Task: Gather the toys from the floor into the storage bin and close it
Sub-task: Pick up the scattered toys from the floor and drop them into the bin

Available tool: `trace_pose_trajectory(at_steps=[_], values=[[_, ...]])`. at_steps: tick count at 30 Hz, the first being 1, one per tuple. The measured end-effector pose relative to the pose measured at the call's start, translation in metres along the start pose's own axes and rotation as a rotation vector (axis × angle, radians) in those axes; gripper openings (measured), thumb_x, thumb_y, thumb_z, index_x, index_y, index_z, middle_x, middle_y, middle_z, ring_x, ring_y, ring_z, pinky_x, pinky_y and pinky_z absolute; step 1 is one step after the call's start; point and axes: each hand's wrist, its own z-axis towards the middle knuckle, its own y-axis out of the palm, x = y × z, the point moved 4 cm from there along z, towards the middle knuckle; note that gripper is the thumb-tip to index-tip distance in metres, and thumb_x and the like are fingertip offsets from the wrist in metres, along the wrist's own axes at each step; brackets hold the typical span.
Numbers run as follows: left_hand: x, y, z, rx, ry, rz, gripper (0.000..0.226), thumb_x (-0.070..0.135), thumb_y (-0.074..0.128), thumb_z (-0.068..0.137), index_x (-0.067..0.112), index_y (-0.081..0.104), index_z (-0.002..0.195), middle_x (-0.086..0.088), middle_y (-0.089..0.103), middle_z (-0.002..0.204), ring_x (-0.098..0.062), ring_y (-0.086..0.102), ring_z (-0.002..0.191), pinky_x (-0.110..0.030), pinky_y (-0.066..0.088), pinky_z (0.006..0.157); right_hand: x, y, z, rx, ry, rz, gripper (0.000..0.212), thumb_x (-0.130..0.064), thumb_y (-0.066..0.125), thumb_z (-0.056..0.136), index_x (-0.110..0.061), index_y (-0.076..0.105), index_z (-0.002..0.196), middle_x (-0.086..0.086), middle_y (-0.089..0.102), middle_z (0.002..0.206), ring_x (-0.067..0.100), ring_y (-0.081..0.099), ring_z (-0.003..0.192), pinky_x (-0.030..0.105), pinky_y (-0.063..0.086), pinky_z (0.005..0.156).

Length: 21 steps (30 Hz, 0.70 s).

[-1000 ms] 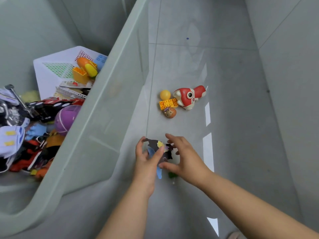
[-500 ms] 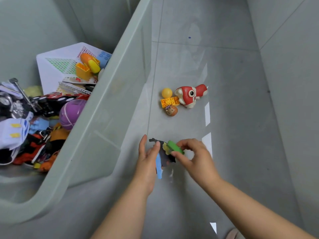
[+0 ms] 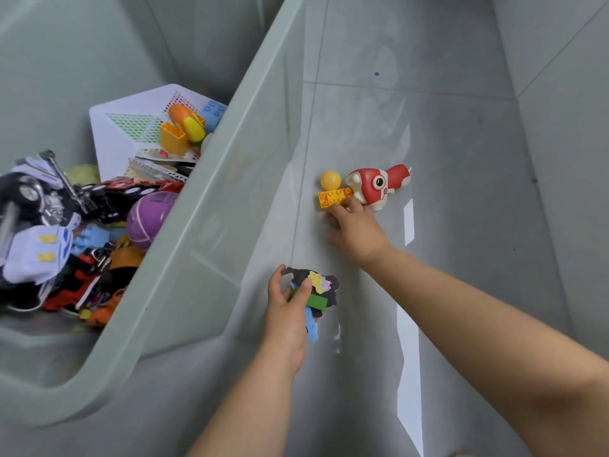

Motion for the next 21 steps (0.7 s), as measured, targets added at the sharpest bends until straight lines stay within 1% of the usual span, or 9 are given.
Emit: trace_pose_trajectory(at_steps=[2, 4, 7, 9, 13, 15, 17, 19, 21], values=[[0.004, 0.001, -0.001, -0.007, -0.001, -0.056, 0.028, 0.015, 0.049, 0.096, 0.026, 0.046, 0.121, -0.008, 0.061, 0.111, -0.026, 0.060, 0.091, -0.034, 0.049, 0.071, 0.005, 0.005, -0.002, 0.064, 0.003, -0.017, 0.022, -0.010, 0.055, 0.086, -0.006, 0.053, 0.107, 0.016, 0.046, 0.117, 0.037, 0.043, 0.106, 0.038, 0.041, 0.083], [0.006, 0.001, 0.000, -0.017, -0.027, -0.100, 0.020, 0.028, 0.045, 0.097, 0.024, 0.049, 0.116, -0.009, 0.065, 0.109, -0.026, 0.063, 0.088, -0.035, 0.049, 0.076, 0.009, -0.002, -0.011, 0.155, 0.039, 0.154, 0.011, -0.004, 0.052, 0.086, -0.006, 0.052, 0.096, 0.013, 0.053, 0.107, 0.033, 0.050, 0.101, 0.036, 0.043, 0.080], [0.007, -0.003, 0.001, -0.021, -0.075, -0.126, 0.031, 0.044, 0.041, 0.094, 0.020, 0.060, 0.096, -0.007, 0.073, 0.091, -0.026, 0.066, 0.082, -0.038, 0.049, 0.085, -0.001, -0.030, -0.045, 0.300, 0.127, 0.658, 0.015, 0.002, 0.049, 0.085, -0.011, 0.042, 0.088, -0.003, 0.054, 0.077, 0.003, 0.056, 0.073, 0.018, 0.044, 0.068], [0.008, -0.004, 0.002, -0.004, -0.077, -0.158, 0.032, 0.049, 0.041, 0.093, 0.025, 0.061, 0.082, -0.004, 0.073, 0.083, -0.027, 0.065, 0.083, -0.042, 0.046, 0.089, -0.020, -0.045, -0.072, 0.301, 0.022, 0.745, 0.024, 0.004, 0.053, 0.084, -0.015, 0.041, 0.091, -0.009, 0.050, 0.073, 0.002, 0.050, 0.066, 0.012, 0.043, 0.065], [0.007, -0.004, 0.004, 0.036, -0.092, -0.182, 0.037, 0.055, 0.038, 0.092, 0.029, 0.062, 0.082, -0.008, 0.070, 0.096, -0.028, 0.064, 0.088, -0.042, 0.047, 0.087, -0.023, -0.033, -0.095, 0.151, -0.024, 0.654, 0.043, 0.003, 0.059, 0.080, -0.032, 0.041, 0.099, -0.005, 0.048, 0.088, 0.005, 0.047, 0.074, 0.015, 0.044, 0.074], [0.004, -0.006, 0.003, 0.050, -0.110, -0.186, 0.049, 0.053, 0.039, 0.093, 0.027, 0.068, 0.063, -0.008, 0.069, 0.091, -0.028, 0.063, 0.083, -0.042, 0.044, 0.091, -0.008, -0.018, -0.088, 0.050, 0.060, 0.457, 0.049, -0.008, 0.065, 0.079, -0.027, 0.044, 0.119, -0.002, 0.044, 0.113, 0.010, 0.048, 0.095, 0.025, 0.044, 0.089], [0.000, -0.008, 0.000, 0.070, -0.131, -0.204, 0.054, 0.051, 0.040, 0.093, 0.024, 0.067, 0.055, -0.010, 0.070, 0.088, -0.030, 0.063, 0.082, -0.043, 0.043, 0.095, 0.001, -0.003, -0.081, -0.058, 0.089, 0.332, 0.066, -0.016, 0.066, 0.081, -0.027, 0.034, 0.137, 0.005, 0.033, 0.135, 0.022, 0.042, 0.117, 0.030, 0.038, 0.101], [-0.003, -0.011, -0.003, 0.091, -0.143, -0.225, 0.047, 0.049, 0.040, 0.094, 0.022, 0.065, 0.065, -0.015, 0.069, 0.097, -0.034, 0.062, 0.091, -0.043, 0.045, 0.093, -0.001, 0.011, -0.071, -0.161, 0.031, 0.245, 0.072, -0.021, 0.062, 0.084, -0.032, 0.024, 0.143, 0.008, 0.021, 0.146, 0.027, 0.036, 0.125, 0.033, 0.034, 0.104], [-0.005, -0.015, -0.003, 0.101, -0.147, -0.240, 0.047, 0.049, 0.040, 0.093, 0.021, 0.066, 0.066, -0.018, 0.067, 0.104, -0.035, 0.060, 0.097, -0.044, 0.045, 0.094, -0.008, 0.019, -0.058, -0.194, -0.041, 0.121, 0.069, -0.020, 0.058, 0.087, -0.033, 0.022, 0.144, 0.007, 0.019, 0.149, 0.028, 0.035, 0.125, 0.038, 0.039, 0.100]])
